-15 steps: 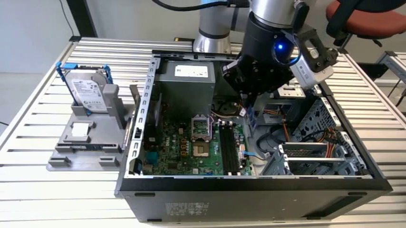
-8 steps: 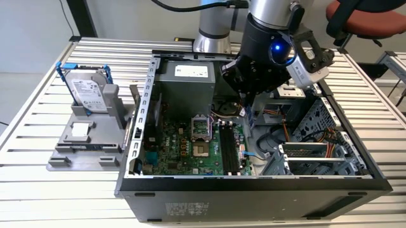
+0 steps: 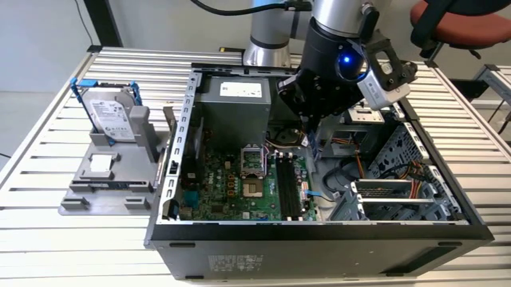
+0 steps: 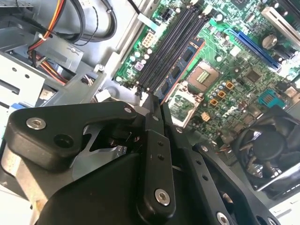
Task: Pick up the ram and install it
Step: 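Insert the ram into the slot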
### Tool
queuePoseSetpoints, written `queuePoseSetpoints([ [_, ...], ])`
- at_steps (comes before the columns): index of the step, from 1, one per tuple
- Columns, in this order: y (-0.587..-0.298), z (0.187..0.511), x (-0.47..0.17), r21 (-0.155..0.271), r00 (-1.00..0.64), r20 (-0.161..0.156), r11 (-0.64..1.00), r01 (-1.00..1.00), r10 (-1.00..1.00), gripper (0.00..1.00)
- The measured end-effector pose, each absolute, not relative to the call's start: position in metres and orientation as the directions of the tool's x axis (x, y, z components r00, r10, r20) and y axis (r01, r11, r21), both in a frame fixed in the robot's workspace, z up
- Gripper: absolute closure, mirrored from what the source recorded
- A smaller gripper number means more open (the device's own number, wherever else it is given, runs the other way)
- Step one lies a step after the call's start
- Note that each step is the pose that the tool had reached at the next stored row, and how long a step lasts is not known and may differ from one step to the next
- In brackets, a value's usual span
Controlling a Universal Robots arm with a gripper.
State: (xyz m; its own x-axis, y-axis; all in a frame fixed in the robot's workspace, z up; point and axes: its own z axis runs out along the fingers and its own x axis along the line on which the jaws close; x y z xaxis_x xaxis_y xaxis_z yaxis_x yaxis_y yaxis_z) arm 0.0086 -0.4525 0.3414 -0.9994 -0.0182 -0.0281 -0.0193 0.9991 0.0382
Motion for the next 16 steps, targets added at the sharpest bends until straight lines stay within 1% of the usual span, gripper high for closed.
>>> queuePoseSetpoints([
  [11, -0.4518, 0.3398, 0.0086, 0.038, -0.999, -0.028, 0.999, -0.019, -0.018, 1.00],
  [16, -0.4515, 0.3342, 0.0086, 0.037, -0.999, -0.028, 0.999, -0.019, -0.018, 1.00],
])
